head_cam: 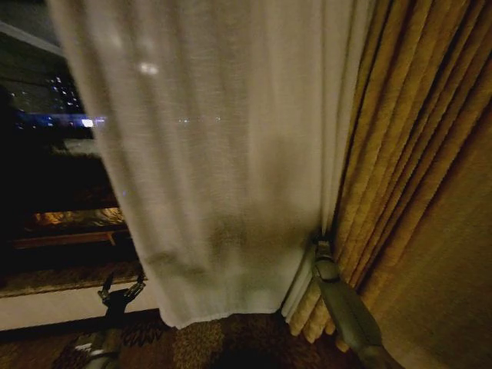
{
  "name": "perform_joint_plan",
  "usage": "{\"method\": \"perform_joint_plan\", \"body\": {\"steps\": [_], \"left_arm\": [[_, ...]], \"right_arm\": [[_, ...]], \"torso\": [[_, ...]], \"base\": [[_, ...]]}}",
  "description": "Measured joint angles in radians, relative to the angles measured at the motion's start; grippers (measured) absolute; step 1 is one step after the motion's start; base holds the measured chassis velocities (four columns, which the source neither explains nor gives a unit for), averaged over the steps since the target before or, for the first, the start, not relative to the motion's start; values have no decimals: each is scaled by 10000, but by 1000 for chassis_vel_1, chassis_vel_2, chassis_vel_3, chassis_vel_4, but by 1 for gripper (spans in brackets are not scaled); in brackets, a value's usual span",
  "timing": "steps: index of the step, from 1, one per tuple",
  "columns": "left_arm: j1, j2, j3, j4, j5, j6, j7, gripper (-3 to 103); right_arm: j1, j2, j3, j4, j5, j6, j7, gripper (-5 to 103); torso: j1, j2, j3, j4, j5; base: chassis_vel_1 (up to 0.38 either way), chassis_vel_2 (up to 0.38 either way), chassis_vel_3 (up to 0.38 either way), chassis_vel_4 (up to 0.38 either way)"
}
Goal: Open the curtains by pulling them apart, changing their state from closed to fully open.
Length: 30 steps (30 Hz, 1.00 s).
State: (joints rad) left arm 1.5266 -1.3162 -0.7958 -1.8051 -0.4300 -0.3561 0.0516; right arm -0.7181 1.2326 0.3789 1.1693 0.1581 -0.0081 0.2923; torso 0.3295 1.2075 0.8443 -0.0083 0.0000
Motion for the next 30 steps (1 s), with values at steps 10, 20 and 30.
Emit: {"method": "perform_joint_plan", "body": {"steps": [10, 20, 30], "left_arm": [[0, 0, 0, 0, 0, 0, -1, 100], [0, 0, 0, 0, 0, 0, -2, 100], [1, 0, 0, 0, 0, 0, -1, 100]], "right_arm": [[-955, -90, -1243, 2083, 1858, -291, -1156, 22], [-2276, -495, -1407, 3479, 1972, 363, -1905, 61], [-2912, -521, -1071, 3943, 1245, 982, -2513, 97]], "torso": [[-1, 0, -1, 2, -3], [-1, 1, -1, 1, -1], [-1, 0, -1, 3, -1]], "base": [[0, 0, 0, 0], [0, 0, 0, 0], [0, 0, 0, 0]]}}
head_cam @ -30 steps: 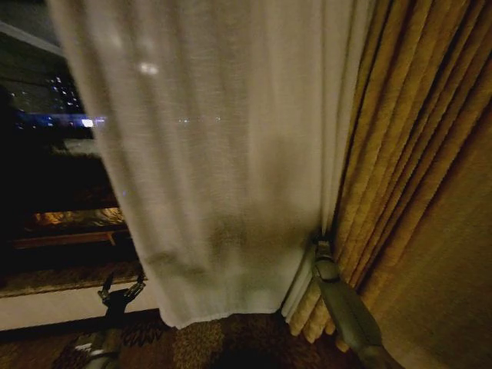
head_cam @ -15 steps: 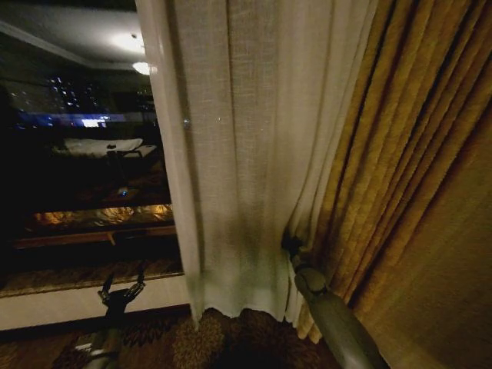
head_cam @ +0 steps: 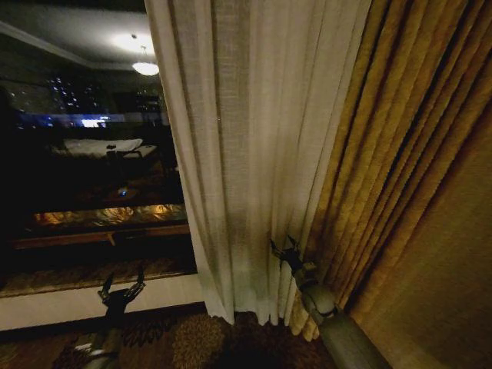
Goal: Open the curtains by pulling them apart, changing their state from closed to fully open.
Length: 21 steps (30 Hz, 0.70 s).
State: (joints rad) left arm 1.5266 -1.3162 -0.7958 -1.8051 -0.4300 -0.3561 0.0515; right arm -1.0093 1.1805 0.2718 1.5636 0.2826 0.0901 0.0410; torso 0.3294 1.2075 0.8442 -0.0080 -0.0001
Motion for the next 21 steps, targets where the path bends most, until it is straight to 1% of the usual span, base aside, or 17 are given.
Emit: {"method": "perform_joint_plan", "body": {"steps": [6, 12, 15, 21], "left_arm": [[0, 0, 0, 0, 0, 0, 0, 100], [0, 0, 1, 0, 0, 0, 0, 100], [0, 0, -1, 0, 0, -1, 0, 100], [0, 0, -1, 0, 0, 0, 1, 100]], "right_arm": [[-92, 4, -24, 42, -157, 21, -38, 100], [-113, 3, -72, 123, -255, 76, -110, 100], [-163, -13, -74, 239, -404, 187, -278, 100], [-209, -37, -67, 288, -490, 256, -308, 100]], "torso": [[0, 0, 0, -1, 1], [0, 0, 0, -1, 2], [1, 0, 0, 0, -2], [2, -1, 1, 1, -2]], "base": [[26, 29, -27, -28], [141, 130, -125, -118], [206, 211, -219, -228], [266, 282, -270, -291]]}}
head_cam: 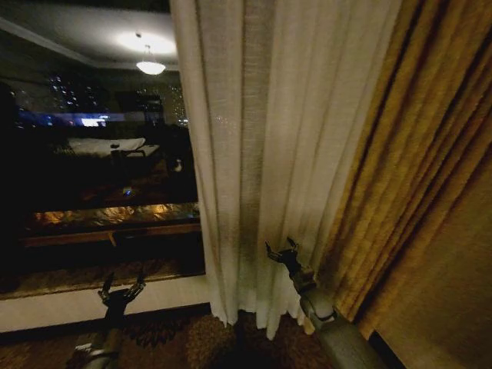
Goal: Open the curtains by pulling them apart, changing their state from closed to fully open.
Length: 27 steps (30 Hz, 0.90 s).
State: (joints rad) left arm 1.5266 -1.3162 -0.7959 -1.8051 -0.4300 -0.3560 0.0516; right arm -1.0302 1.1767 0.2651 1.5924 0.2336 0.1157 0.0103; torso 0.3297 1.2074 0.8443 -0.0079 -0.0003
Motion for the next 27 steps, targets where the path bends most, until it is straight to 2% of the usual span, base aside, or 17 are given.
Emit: {"method": "perform_joint_plan", "body": {"steps": [11, 16, 21, 23, 27], "left_arm": [[0, 1, -3, 0, 0, -1, -3, 100], [1, 2, -6, 1, 0, 0, -5, 100], [1, -2, 2, 0, 0, 0, -1, 100], [1, -3, 6, 0, 0, -1, 3, 100], [1, -3, 5, 0, 0, 0, 3, 100]], "right_arm": [[94, 82, -126, -304, 250, 606, -84, 100], [91, 108, -163, -335, 158, 759, -301, 100], [-14, 114, -129, -340, -33, 869, -475, 100], [-41, 121, -117, -333, -86, 933, -559, 100], [-61, 141, -122, -313, -109, 958, -580, 100]], "torso": [[-1, 0, 0, 1, 0], [-1, 0, -1, 4, -6], [-1, -1, 0, -4, 13], [-1, 0, 0, -5, 3], [0, 0, 1, -4, 7]], "base": [[308, 283, -292, -280], [93, 65, -58, -61], [-10, -9, 10, 12], [-78, -48, 51, 50], [-25, -17, 26, 19]]}}
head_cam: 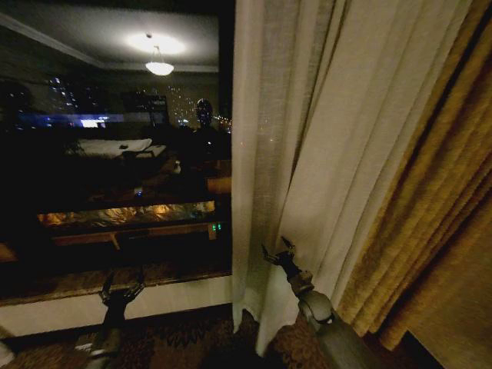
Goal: Open the curtains by pulling them apart, changing their state from closed to fully open.
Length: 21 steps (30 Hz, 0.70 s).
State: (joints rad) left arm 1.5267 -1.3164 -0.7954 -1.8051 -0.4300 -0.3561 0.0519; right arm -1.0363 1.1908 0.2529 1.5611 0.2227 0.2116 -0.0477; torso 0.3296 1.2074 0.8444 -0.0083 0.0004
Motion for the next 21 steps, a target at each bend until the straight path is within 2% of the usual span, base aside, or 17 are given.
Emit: {"method": "perform_joint_plan", "body": {"steps": [2, 12, 21], "left_arm": [[0, 1, 0, 1, 0, 0, 0, 100], [0, 3, -6, 0, 0, 0, -2, 100], [0, 3, -6, 1, 0, 0, -7, 100]], "right_arm": [[-41, 22, 0, 55, -123, 4, -14, 100], [-108, 11, -114, 169, 139, 252, -2, 100], [152, 24, -238, -12, 399, 453, 71, 100]], "torso": [[0, 0, 0, 3, -10], [-3, 3, -2, 2, -7], [-2, 1, 0, 3, -1]], "base": [[37, 14, -36, -9], [120, 57, -137, -58], [7, 5, -5, -4]]}}
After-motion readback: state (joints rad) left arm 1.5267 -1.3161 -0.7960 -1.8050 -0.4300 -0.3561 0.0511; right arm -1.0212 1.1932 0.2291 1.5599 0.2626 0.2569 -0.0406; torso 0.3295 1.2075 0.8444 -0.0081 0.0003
